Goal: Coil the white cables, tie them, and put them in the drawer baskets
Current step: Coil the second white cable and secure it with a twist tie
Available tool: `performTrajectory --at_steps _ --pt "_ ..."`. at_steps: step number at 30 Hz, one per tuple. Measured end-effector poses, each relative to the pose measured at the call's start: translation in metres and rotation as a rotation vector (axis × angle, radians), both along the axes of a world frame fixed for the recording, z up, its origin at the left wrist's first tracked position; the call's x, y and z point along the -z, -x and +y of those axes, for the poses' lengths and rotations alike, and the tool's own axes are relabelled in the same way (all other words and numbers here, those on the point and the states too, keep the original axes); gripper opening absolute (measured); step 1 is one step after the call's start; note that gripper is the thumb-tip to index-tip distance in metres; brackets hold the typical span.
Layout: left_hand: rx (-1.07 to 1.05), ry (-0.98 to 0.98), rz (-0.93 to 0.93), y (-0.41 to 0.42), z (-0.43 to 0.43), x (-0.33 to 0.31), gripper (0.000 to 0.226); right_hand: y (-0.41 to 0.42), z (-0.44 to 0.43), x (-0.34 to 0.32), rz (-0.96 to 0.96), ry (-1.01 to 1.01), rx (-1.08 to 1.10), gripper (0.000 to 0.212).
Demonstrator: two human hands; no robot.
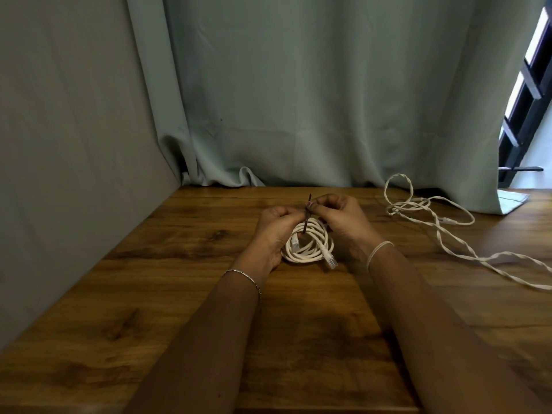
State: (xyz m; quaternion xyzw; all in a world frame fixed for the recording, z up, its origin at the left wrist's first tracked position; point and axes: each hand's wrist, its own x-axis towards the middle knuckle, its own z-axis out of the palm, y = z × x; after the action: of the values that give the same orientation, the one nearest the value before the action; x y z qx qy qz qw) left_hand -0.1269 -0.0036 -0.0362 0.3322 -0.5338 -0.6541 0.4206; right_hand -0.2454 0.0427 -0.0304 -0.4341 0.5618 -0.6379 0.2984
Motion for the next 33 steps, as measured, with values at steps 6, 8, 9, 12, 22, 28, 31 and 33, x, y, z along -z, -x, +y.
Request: performTrajectory --at_steps 6,8,9,12,22,28,31,33 --pt "0.003 -0.024 -0.003 -0.0006 -0.003 0.0007 0.007 -0.0001 -0.0005 0.0019 0.04 0.073 0.067 0.01" --pt "0.02 -0.04 -0.001 -0.0012 -0.0033 0.0003 0.007 -0.0014 -0.0002 0.0018 0.078 0.085 0.071 0.01" --pt "0.03 -0.049 -0.002 -0.0013 -0.0032 0.0002 0.006 -0.0015 -0.0006 0.0021 0.096 0.088 0.08 0.01" --pt "0.064 -0.062 0.016 0.0001 -0.0019 -0.0002 0.005 0.0016 -0.0031 0.0029 0.15 0.103 0.109 0.011" --pt "0.088 -0.042 0.049 0.0016 -0.0025 0.0026 0.008 0.0041 -0.006 0.0027 0.348 0.087 0.141 0.018" --pt "0.133 -0.055 0.067 0.0001 -0.0029 0.0006 0.003 0.0043 -0.0031 0.0 0.501 0.145 0.278 0.02" --pt "0.158 -0.071 0.081 -0.0011 -0.0021 -0.0015 0.005 0.0053 -0.0057 0.0019 0.508 0.144 0.309 0.021" --pt "0.176 -0.097 0.076 -0.0024 -0.0012 -0.0019 0.007 0.0067 -0.0069 0.0021 0.523 0.133 0.339 0.015"
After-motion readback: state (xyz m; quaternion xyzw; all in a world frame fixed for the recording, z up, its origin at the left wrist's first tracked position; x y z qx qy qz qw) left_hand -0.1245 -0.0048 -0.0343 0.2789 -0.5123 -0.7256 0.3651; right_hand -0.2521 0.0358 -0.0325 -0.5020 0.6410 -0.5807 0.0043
